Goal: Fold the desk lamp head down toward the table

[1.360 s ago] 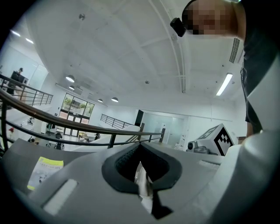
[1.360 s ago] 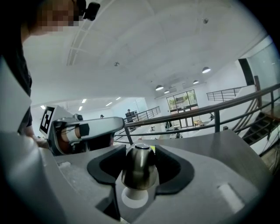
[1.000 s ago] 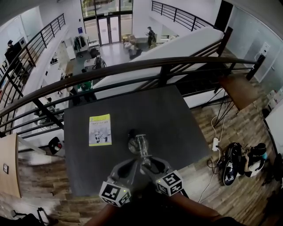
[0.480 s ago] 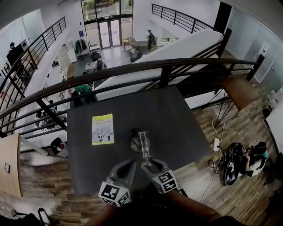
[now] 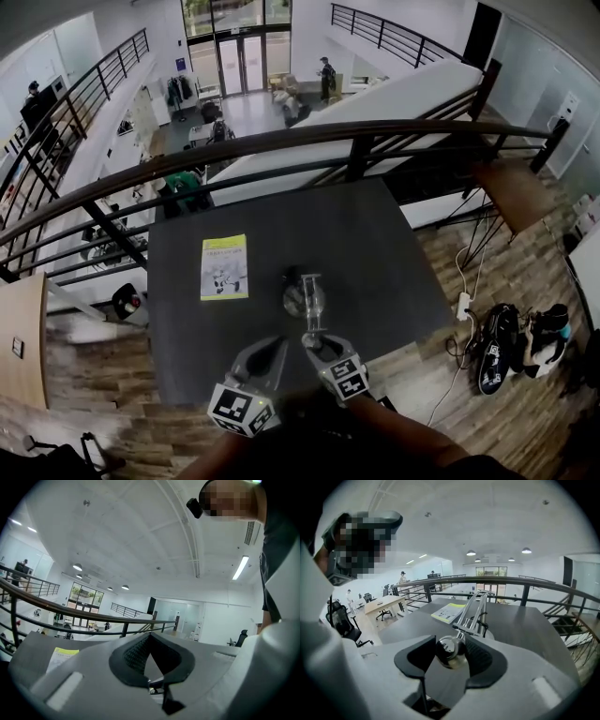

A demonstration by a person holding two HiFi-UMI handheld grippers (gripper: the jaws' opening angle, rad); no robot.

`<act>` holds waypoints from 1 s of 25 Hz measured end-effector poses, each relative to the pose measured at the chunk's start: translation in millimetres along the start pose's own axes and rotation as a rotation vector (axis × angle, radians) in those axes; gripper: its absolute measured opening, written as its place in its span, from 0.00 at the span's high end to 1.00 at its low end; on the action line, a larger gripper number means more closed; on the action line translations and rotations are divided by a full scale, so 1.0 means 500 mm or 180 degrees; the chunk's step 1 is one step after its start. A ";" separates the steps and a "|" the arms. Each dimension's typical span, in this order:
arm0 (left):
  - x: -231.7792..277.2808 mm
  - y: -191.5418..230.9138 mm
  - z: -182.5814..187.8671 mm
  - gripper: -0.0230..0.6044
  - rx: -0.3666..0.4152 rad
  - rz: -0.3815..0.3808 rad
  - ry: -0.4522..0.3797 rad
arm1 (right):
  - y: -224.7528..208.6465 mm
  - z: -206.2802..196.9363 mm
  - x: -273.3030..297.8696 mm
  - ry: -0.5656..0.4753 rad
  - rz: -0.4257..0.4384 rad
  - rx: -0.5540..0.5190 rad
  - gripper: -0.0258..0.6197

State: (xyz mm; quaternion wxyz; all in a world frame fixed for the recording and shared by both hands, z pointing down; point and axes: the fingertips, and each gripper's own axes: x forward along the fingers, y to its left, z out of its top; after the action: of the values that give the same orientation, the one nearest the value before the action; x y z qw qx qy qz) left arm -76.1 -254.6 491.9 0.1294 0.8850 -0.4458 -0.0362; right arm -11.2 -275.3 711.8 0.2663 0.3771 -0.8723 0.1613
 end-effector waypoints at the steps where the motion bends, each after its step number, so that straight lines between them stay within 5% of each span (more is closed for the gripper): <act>1: 0.000 0.003 -0.001 0.96 0.0005 0.0009 0.0003 | -0.001 -0.006 0.007 0.0025 -0.0004 -0.0016 0.66; 25: 0.005 0.004 -0.013 0.96 -0.0120 0.0070 0.0095 | -0.034 -0.079 0.119 0.0322 -0.0062 -0.0415 0.65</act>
State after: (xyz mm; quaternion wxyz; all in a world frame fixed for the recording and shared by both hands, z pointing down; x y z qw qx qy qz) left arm -74.8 -256.5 498.6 0.1531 0.8779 -0.4528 -0.0300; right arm -19.2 -301.6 779.7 0.3355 0.3588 -0.8627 0.1204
